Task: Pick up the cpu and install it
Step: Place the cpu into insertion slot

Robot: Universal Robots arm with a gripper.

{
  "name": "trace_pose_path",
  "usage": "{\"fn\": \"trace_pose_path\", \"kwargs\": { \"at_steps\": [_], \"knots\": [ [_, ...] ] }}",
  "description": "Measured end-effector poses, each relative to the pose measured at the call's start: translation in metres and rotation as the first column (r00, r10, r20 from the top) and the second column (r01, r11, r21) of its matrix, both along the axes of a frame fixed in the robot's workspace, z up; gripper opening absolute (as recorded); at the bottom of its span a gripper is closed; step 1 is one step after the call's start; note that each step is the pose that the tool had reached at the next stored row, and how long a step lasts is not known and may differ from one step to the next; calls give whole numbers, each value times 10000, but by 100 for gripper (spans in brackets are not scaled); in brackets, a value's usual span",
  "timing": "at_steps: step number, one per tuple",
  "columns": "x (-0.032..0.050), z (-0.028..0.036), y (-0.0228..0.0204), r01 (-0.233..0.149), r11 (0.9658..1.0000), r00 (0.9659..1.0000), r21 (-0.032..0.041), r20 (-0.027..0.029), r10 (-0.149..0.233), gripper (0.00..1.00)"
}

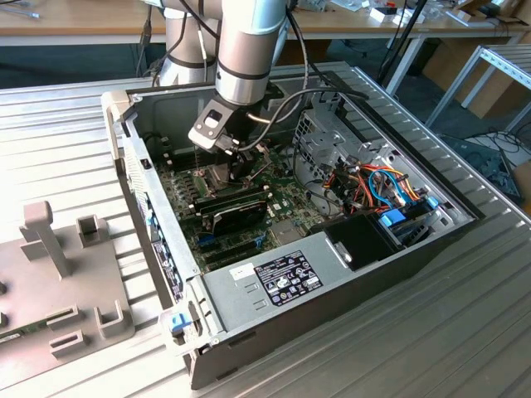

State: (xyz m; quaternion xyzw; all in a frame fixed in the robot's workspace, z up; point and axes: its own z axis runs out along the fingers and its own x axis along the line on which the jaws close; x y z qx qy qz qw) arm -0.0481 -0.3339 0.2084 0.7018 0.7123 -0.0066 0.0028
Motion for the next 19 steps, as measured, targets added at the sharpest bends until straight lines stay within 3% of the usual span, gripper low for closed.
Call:
{"fn": "trace_pose_path", "kwargs": {
  "at_steps": [19],
  "knots": [
    [-14, -92, 0, 0, 10000, 10000, 2, 1, 0, 55]
  ]
}}
